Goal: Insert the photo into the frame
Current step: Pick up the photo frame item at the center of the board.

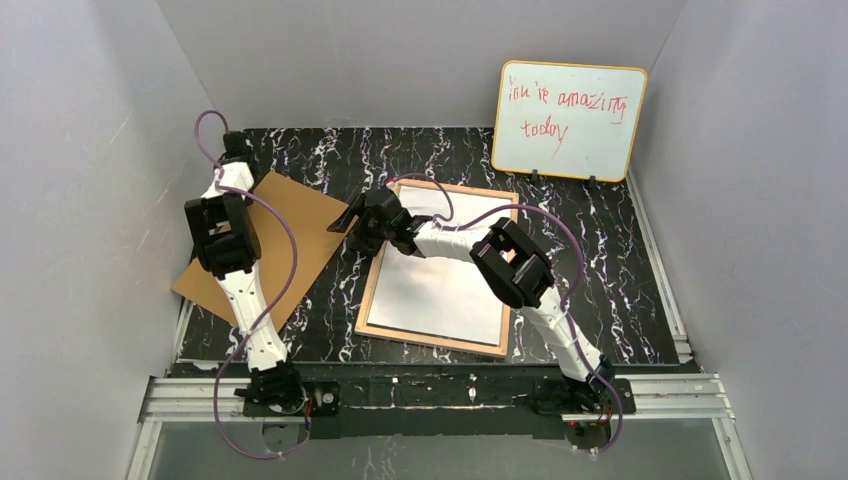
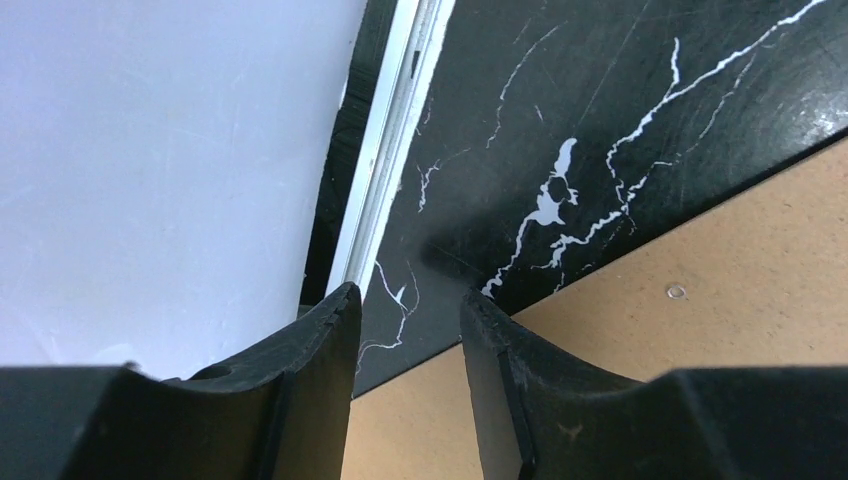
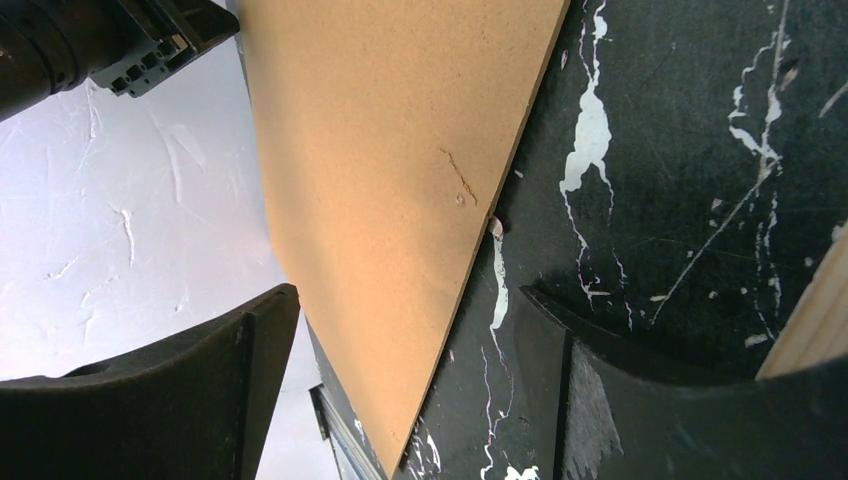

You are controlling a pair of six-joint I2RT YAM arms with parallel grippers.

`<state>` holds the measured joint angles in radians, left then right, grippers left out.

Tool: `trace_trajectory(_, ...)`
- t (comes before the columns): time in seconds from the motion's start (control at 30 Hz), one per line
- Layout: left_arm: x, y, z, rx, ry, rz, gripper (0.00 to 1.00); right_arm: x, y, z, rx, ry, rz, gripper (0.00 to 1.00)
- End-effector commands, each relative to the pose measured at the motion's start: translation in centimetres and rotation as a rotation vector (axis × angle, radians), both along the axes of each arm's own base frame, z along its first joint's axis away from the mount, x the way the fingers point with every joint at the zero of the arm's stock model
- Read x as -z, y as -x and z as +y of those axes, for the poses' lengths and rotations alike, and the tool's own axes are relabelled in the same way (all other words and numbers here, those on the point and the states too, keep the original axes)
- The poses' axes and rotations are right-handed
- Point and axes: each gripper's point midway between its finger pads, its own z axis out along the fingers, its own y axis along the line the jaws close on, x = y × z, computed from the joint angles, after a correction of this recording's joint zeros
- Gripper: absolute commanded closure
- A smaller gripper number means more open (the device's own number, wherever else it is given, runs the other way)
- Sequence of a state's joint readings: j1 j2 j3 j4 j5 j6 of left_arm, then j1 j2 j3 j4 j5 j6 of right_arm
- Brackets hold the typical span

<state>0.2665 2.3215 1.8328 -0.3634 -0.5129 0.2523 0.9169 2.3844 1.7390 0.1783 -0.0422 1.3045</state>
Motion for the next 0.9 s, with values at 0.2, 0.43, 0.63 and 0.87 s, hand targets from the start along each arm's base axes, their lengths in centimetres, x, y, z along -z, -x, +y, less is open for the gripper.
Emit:
trace_trajectory(0.2,2.1,0.6,0.3,-0.061,0.02,0.004,0.59,0.5,0.4,-1.0,0.014,0.062,-0.002,0.13)
trace_trajectory(0.43,5.3,2.9,-0.4,-0.01,0.058,0.162,0.6,1.3,0.5,-0.9,0.034,0.071,0.049,0.13)
trace_trajectory(0.63,9.5,6.3,-3.4,0.073,0.226,0.356,0.6,2.0,-0.2,0.2,0.089,0.106,0.053,0.13)
trace_trajectory(0.87,12.2,9.5,-5.5,0.152,0.344,0.514,0.6,2.3,-0.3,2.0,0.101,0.021,0.094,0.14)
